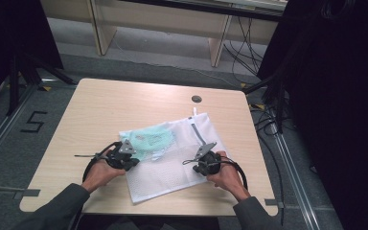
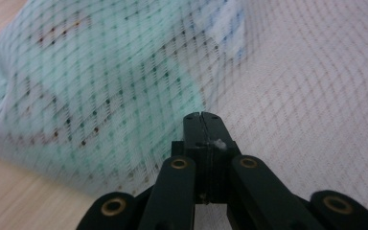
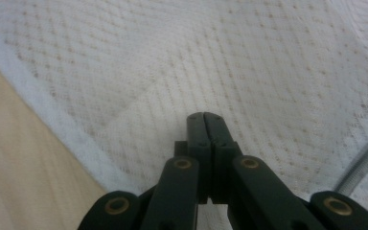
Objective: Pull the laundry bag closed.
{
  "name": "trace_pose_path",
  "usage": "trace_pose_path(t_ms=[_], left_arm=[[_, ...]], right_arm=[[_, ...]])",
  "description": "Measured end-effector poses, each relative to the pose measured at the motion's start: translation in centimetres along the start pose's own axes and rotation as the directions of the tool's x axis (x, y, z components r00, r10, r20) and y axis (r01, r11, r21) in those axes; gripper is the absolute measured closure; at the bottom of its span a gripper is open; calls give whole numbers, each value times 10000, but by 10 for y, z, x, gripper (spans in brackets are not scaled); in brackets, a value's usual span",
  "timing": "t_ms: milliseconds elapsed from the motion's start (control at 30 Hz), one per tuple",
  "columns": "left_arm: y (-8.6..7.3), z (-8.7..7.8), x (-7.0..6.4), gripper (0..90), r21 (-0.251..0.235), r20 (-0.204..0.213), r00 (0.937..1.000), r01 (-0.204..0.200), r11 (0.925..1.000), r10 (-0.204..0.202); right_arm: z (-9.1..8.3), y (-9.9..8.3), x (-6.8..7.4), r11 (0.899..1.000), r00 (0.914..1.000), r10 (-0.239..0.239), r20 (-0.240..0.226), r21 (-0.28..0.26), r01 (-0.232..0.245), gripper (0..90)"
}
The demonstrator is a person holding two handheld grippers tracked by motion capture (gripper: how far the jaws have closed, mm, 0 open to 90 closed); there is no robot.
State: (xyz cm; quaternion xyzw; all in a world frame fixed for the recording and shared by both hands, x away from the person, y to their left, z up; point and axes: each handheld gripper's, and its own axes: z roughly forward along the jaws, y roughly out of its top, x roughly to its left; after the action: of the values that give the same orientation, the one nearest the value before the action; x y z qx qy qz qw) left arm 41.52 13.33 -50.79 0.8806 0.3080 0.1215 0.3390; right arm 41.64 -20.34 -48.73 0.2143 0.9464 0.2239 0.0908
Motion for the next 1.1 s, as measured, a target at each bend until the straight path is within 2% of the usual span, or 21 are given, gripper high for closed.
trace_pose_path(t_ms=[33,100,133,167,233,300,367,400,433,533,600,633,667,733,767,800,833,867,900,1067,1100], left_arm=[[-1,-1,2,896,67,-105,9999,31,10000,-30],[-1,-4,6,896,279,-377,9993,-67,9996,78],[-2,-5,8,896,333,-450,9990,15,9994,0],[-2,-7,12,896,517,-387,9992,51,9987,-31],[-4,-8,17,896,510,-551,9985,90,9987,-62],[-4,-10,23,896,710,-621,9980,131,9974,-87],[-6,-11,28,896,652,-722,9972,239,9976,-192],[-6,-13,31,896,826,-724,9973,173,9964,-113],[-7,-13,32,896,783,-823,9963,316,9964,-251],[-7,-17,39,896,1135,-954,9954,174,9934,-65],[-9,-19,44,896,1268,-1066,9943,222,9917,-86],[-10,-20,46,896,1250,-1110,9934,413,9913,-274],[-11,-22,49,896,1387,-1074,9941,292,9899,-142],[-13,-24,50,896,1333,-1183,9927,396,9903,-237],[-13,-24,50,896,1403,-1231,9923,263,9898,-90],[-14,-24,49,896,1353,-1298,9911,464,9897,-288],[-13,-25,49,896,1485,-1295,9915,295,9885,-101],[-14,-24,48,896,1364,-1395,9901,349,9900,-157],[-13,-25,48,896,1515,-1350,9908,298,9880,-91],[-14,-26,47,893,1475,-1368,9906,237,9888,-33],[-14,-26,46,888,1199,-1450,9893,329,9922,-153]], right_arm=[[1,2,2,9994,9994,-350,3,-72,350,900],[4,7,11,9986,9986,-514,-134,-154,512,900],[5,9,15,9985,9982,-531,-289,-146,527,900],[6,11,19,9976,9971,-673,-364,-185,667,900],[8,15,27,9965,9951,-798,-592,-280,782,900],[10,19,33,9950,9925,-936,-782,-425,905,900],[13,24,38,9934,9901,-1085,-894,-481,1045,900],[14,26,40,9926,9883,-1156,-993,-482,1113,900],[15,29,43,9924,9880,-1172,-1005,-496,1126,900],[19,37,47,9904,9853,-1318,-1089,-553,1264,900],[22,41,49,9912,9854,-1262,-1143,-557,1204,900],[23,43,49,9896,9837,-1377,-1153,-571,1319,900],[24,45,49,9899,9839,-1356,-1165,-574,1297,900],[26,48,50,9889,9825,-1412,-1217,-634,1342,900],[26,49,51,9887,9820,-1430,-1231,-628,1361,900],[27,50,52,9883,9816,-1449,-1248,-653,1376,900],[27,51,54,9880,9812,-1474,-1242,-640,1403,900],[28,52,55,9869,9798,-1551,-1264,-636,1480,900],[28,53,56,9858,9787,-1617,-1267,-665,1542,900],[24,52,53,9881,9809,-1408,-1343,-812,1307,892],[19,51,52,9875,9827,-1348,-1267,-988,1227,893]])
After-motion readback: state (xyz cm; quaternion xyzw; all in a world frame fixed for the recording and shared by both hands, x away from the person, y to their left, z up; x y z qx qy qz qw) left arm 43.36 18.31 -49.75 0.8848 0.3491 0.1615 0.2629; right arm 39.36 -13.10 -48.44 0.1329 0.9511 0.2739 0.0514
